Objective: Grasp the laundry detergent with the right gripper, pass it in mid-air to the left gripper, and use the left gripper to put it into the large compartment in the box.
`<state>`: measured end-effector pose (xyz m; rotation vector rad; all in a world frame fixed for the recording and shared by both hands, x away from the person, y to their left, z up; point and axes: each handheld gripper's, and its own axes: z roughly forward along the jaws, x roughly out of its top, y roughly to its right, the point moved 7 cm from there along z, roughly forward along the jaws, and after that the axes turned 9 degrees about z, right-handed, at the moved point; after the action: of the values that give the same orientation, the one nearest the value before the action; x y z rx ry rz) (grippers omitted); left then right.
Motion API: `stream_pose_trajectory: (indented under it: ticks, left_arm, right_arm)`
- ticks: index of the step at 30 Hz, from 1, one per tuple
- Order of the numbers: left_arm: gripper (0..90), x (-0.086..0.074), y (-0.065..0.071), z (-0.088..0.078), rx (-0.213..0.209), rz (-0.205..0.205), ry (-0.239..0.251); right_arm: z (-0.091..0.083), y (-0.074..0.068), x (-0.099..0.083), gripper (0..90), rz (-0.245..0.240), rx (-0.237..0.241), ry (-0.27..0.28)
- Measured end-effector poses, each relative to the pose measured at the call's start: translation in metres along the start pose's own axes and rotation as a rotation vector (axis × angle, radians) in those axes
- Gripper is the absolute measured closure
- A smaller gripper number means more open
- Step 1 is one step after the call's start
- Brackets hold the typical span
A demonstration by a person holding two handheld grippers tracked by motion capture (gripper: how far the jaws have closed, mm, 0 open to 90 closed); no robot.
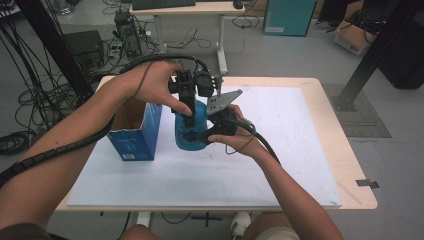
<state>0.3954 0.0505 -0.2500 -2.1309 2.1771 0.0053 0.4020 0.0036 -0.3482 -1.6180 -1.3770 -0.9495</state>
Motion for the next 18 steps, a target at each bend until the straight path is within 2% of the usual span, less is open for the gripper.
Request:
stream_pose_trajectory:
  ticks: [6, 7, 11, 18]
  left_arm:
    - [37.0, -0.0001, 0.0004, 0.0002, -0.005, -0.003, 0.002]
    - [37.0, -0.0001, -0.0001, 0.0012, 0.011, 0.001, 0.006]
    - [37.0, -0.0001, 0.0007, -0.0003, -0.006, -0.003, 0.002]
    - [37.0, 0.0, 0.001, -0.0008, -0.001, -0.004, 0.005]
  right_arm:
    - [0.0002, -0.0005, -0.0002, 40.7, 0.002, 0.003, -0.002]
    - [0.0002, -0.0006, -0.0003, 40.6, 0.0, 0.001, -0.004]
    - [0.0, -0.0008, -0.0002, 40.6, 0.0, 0.001, -0.004]
    - [-0.0008, -0.0015, 0.0006, 40.5, 0.001, 0.004, -0.002]
